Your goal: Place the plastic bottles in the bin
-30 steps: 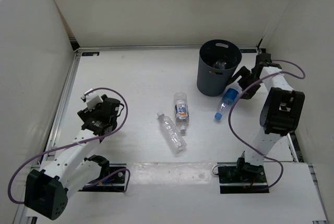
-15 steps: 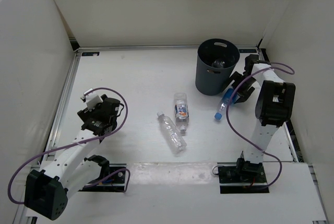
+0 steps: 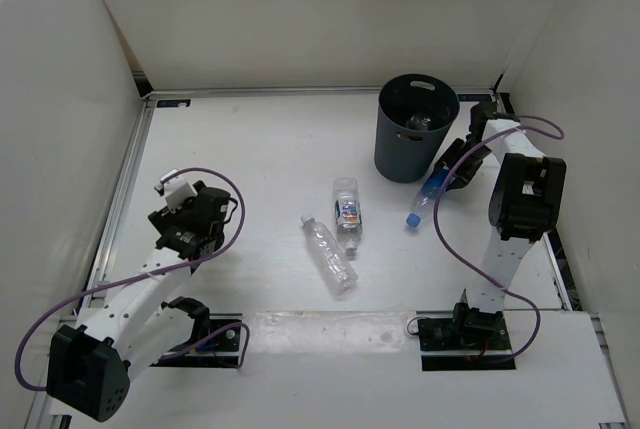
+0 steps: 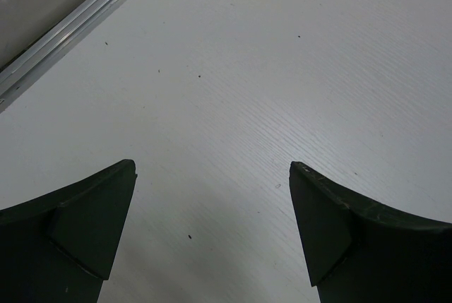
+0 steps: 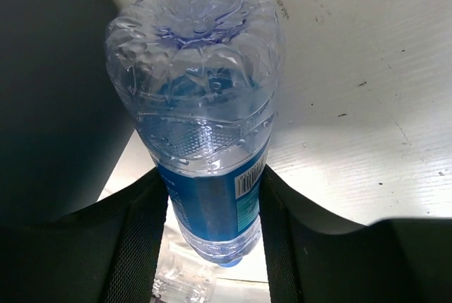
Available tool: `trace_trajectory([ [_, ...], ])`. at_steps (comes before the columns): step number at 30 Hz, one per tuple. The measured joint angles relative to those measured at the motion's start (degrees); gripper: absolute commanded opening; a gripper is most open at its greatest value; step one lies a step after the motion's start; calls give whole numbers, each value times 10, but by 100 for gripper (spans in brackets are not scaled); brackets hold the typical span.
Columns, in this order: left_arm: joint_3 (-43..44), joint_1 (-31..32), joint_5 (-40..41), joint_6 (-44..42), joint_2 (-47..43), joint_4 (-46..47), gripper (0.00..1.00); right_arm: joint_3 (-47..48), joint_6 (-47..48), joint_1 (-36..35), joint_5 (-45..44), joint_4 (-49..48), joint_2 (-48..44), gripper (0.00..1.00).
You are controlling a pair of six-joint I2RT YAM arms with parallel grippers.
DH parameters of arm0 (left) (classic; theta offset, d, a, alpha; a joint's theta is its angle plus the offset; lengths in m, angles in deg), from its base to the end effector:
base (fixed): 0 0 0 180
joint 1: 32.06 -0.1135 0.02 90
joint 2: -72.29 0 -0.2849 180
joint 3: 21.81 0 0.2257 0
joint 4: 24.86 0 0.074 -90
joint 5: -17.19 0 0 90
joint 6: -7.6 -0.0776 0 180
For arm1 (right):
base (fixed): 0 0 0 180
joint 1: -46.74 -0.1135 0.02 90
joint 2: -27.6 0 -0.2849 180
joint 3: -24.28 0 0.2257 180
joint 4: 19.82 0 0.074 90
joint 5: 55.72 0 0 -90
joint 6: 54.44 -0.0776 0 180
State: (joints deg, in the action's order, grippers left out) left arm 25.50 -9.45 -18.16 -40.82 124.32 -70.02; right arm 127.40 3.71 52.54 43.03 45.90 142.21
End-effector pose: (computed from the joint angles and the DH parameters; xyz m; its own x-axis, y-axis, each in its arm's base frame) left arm 0.1594 0.0022 0.2286 -0.3537 -0.2687 -0.8960 -0.6650 0.7458 0.0389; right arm 0.3924 -0.0280 0.1806 -0.7891 0.6044 -0.1098 0.5684 0.7861 0.2428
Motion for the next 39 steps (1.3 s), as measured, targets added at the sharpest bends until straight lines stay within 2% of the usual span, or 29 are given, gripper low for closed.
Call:
trace_trajectory([
  [4, 0, 0, 0, 0, 0, 0, 100, -1, 9, 2, 9, 2, 0, 15],
  [5, 0, 0, 0, 0, 0, 0, 100, -2, 9, 4, 14, 1, 0, 4],
  [6, 0, 0, 0, 0, 0, 0, 100, -6, 10, 5, 20, 0, -1, 0],
  [14, 0, 0, 0, 1, 0, 0, 100, -87, 19, 56, 58, -11, -68, 0],
  [22, 0, 0, 0, 3, 0, 0, 100, -101, 23, 77, 56, -4, -230, 0],
  [31, 0, 0, 0, 4, -1, 0, 100, 10, -5, 98, -10, 19, -387, 0],
  [35, 0, 0, 0, 4, -1, -1, 100, 84, -10, 37, -81, -10, -416, 0],
  [39, 0, 0, 0, 4, -2, -1, 100, 172, -10, -22, -128, -56, -385, 0],
])
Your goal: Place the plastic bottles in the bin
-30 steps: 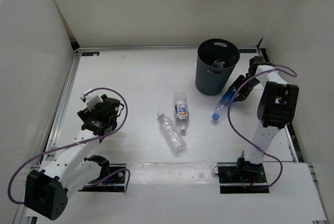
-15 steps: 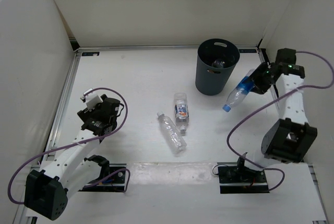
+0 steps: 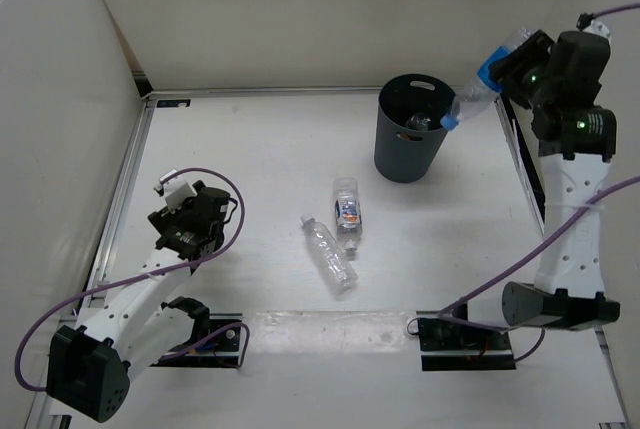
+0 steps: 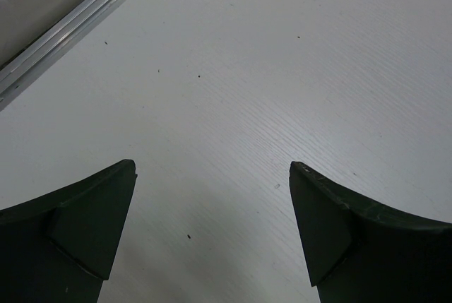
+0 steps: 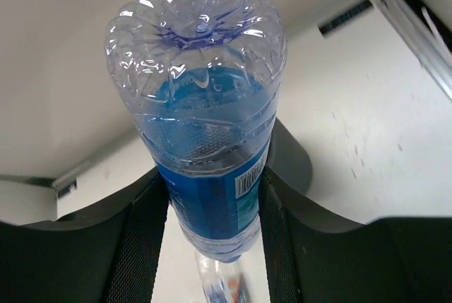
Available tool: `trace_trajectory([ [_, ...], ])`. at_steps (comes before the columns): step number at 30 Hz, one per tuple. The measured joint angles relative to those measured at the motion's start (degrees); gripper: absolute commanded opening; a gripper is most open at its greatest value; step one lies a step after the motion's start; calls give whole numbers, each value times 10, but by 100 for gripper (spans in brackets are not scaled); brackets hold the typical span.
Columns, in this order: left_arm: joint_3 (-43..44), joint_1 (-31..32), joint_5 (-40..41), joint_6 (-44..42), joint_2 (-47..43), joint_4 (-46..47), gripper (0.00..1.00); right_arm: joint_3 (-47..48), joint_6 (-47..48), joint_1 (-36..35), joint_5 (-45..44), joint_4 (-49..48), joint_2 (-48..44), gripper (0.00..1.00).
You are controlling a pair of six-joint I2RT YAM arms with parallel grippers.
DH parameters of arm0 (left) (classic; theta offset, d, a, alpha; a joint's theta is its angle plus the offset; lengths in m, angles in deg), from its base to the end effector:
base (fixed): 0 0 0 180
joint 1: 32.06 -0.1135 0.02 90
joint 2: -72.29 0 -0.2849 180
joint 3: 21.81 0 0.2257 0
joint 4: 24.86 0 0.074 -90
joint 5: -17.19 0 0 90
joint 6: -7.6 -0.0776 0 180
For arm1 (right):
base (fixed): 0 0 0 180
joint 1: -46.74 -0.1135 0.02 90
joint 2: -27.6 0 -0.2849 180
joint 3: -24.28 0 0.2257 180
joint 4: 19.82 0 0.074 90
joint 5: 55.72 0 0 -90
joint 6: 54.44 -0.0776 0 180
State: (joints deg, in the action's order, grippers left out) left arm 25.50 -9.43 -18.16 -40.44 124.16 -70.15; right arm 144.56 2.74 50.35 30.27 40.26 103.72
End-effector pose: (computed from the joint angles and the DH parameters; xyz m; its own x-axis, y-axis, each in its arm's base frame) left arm 0.1589 0.0023 0.2288 -0.3489 -0.2737 -0.8963 -0.6671 0.7442 0.0325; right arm 0.2583 -0.0217 0.5058 -0.1596 0.5518 -0.8185 0.2576 0.8237 0.5051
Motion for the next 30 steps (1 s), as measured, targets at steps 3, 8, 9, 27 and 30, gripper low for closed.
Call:
trace_trajectory([
  [3, 0, 0, 0, 0, 1, 1, 100, 71, 2, -20, -23, -23, 57, 0],
  [8, 6, 0, 0, -1, 11, -1, 100, 168, 22, -42, -54, -45, 166, 0],
  [9, 8, 0, 0, -1, 13, -1, 100, 183, 30, -49, -63, -45, 184, 0],
  [27, 10, 0, 0, -1, 16, 3, 100, 112, 122, -212, -213, -69, 250, 25],
  [30, 10, -3, 0, -1, 18, 3, 100, 99, 115, -206, -183, -46, 250, 51],
])
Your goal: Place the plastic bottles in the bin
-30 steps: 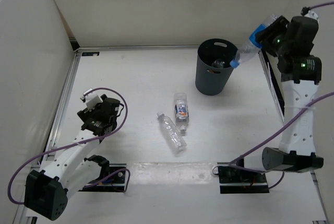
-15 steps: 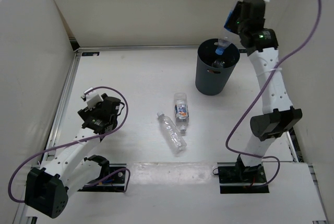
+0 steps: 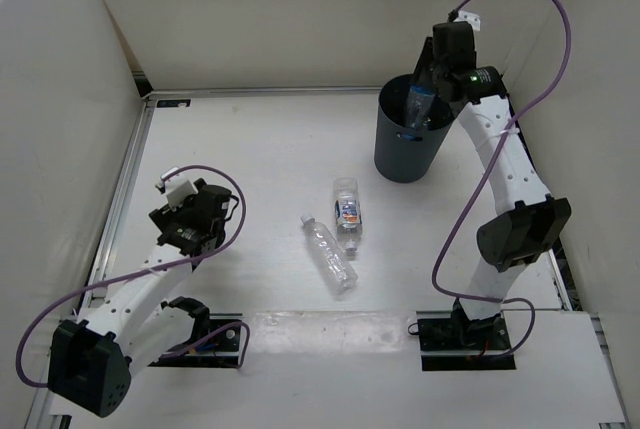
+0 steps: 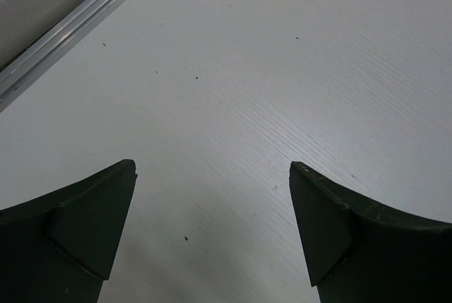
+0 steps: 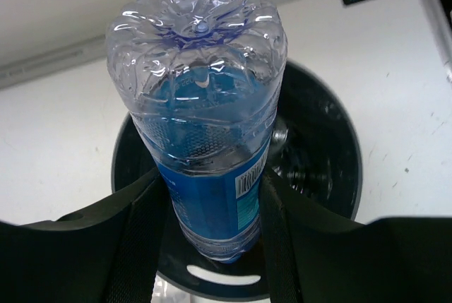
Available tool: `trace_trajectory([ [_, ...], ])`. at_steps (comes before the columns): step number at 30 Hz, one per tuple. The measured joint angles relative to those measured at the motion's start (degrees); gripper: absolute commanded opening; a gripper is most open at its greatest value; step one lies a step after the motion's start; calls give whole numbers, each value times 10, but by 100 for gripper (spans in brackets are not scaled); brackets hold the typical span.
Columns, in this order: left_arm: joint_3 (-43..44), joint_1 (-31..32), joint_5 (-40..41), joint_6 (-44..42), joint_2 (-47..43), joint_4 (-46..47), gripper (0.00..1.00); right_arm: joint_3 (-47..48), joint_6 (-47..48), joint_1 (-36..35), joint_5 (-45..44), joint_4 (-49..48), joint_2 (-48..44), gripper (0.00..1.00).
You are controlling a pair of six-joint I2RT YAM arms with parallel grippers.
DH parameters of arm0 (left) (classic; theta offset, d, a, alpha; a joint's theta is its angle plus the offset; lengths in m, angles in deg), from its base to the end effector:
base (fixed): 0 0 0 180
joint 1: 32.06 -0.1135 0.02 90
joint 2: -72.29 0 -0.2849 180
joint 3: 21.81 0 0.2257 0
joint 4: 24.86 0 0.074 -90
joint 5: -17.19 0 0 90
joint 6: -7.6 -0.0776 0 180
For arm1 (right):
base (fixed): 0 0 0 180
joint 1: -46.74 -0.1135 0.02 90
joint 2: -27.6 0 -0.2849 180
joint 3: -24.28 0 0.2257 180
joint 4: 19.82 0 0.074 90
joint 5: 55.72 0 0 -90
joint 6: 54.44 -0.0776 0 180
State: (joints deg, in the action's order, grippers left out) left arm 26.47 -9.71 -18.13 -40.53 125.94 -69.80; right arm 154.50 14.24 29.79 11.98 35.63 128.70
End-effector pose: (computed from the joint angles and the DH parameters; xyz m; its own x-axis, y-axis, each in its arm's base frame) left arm 0.1644 0.0009 0.2304 -0.3550 -0.2712 -0.8946 -0.6702 0.7410 0.0413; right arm 0.3938 0.0892 0.4382 -0.3750 0.2374 -0.8961 0.2060 0.9638 0.1691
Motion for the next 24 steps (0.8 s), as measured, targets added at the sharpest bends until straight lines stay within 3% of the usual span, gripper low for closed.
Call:
trace_trajectory([
  [3, 0, -5, 0, 0, 3, 0, 100, -19, -7, 0, 17, 18, 0, 64],
  [4, 2, -8, -1, 0, 4, -1, 100, -26, -8, 0, 20, 24, 0, 76],
  [6, 3, -12, -1, 0, 5, 0, 100, -34, -11, 0, 28, 42, 0, 88],
  [15, 24, -67, -45, -2, 30, -9, 100, 6, -16, 53, 63, 148, -26, 89],
  [19, 85, -99, -92, -2, 80, -66, 100, -19, -18, 87, 89, 170, -111, 89],
  [24, 165, -89, -183, 9, 103, -106, 100, -140, -18, 96, 143, 164, -295, 89],
])
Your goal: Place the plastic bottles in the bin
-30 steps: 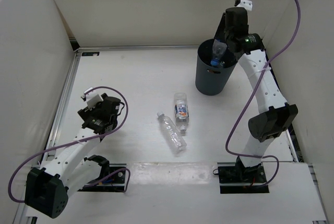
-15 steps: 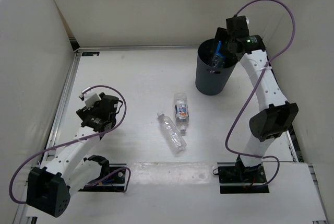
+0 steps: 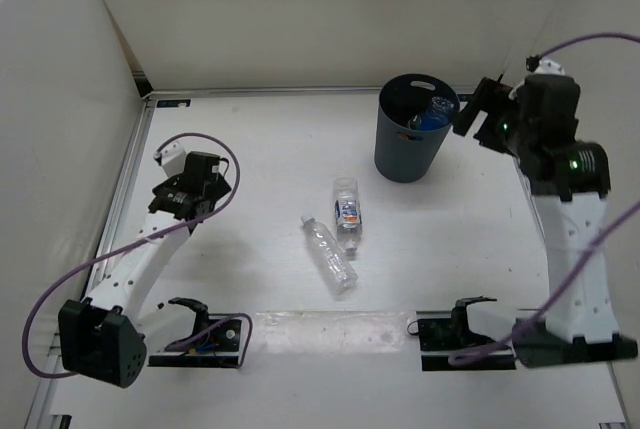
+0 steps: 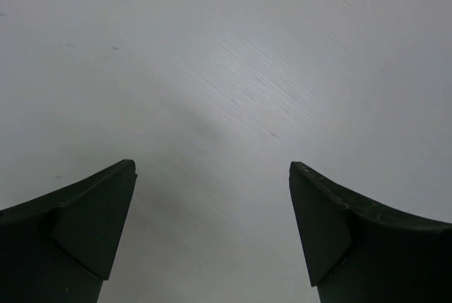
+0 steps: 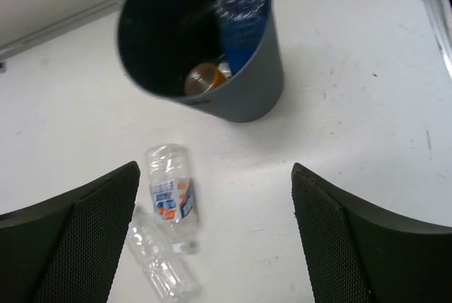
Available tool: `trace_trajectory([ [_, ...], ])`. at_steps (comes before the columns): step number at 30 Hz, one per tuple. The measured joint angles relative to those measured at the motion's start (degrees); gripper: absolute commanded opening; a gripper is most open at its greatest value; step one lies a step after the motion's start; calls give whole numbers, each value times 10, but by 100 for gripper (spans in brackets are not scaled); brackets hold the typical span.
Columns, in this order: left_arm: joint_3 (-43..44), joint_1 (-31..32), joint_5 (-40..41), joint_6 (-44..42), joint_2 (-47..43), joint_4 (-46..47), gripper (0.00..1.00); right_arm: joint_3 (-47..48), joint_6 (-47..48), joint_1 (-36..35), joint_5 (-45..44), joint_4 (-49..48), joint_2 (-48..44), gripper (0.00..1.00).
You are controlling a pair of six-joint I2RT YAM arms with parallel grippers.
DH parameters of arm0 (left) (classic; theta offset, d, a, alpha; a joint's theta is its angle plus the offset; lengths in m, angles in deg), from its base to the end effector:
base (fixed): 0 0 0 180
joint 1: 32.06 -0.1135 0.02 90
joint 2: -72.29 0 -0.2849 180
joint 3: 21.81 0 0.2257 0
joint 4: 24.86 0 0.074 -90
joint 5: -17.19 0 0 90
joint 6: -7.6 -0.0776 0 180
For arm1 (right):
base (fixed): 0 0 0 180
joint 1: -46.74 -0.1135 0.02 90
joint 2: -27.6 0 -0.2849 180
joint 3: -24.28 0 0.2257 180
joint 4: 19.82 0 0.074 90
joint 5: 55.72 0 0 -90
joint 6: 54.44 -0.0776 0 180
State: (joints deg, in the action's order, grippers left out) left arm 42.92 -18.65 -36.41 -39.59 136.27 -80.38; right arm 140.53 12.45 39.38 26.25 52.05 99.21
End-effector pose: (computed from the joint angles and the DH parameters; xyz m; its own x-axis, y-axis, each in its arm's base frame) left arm 0.2047 -0.0015 0.2610 -0.4835 -0.4470 -0.7526 -0.6473 0.7614 -0.0364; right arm 0.2244 0.0181 0.4734 -0.4188 0.3378 -0.8429 0.1747 0.9409 0.2902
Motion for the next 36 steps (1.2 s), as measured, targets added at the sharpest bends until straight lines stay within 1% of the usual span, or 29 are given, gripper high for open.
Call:
trace_trajectory([
  [1, 4, 14, -21, 0, -5, 3, 100, -21, 0, -3, 11, -1, -31, 89],
  [3, 4, 61, -49, -1, -20, 17, 100, -53, 2, -11, 27, -5, -77, 89],
  [5, 5, 116, -68, -3, -32, 33, 100, -65, 7, -23, 35, -4, -103, 89],
  [7, 16, 161, -85, -8, -35, 41, 100, -67, 13, -30, 41, -4, -110, 89],
  [9, 43, 175, -100, -5, -25, 30, 100, -67, 18, -30, 46, -4, -111, 89],
  [13, 107, 170, -146, 1, 17, 14, 100, -94, 25, -14, 66, -5, -115, 89],
  [16, 99, 190, -191, 14, 26, 24, 100, -120, 26, 4, 90, -8, -126, 89],
  [20, 83, 252, -230, 66, 39, 34, 100, -132, 26, 17, 115, -9, -133, 89],
  [23, 87, 281, -246, 110, 80, 39, 100, -132, 26, 17, 129, -9, -134, 89],
  [29, 88, 293, -287, 174, 192, 57, 100, -133, 27, 23, 141, -8, -142, 89],
  [33, 116, 307, -322, 200, 285, 61, 100, -136, 29, 49, 155, -8, -156, 89],
  [36, 124, 315, -345, 215, 335, 72, 100, -147, 32, 74, 167, -7, -166, 89],
])
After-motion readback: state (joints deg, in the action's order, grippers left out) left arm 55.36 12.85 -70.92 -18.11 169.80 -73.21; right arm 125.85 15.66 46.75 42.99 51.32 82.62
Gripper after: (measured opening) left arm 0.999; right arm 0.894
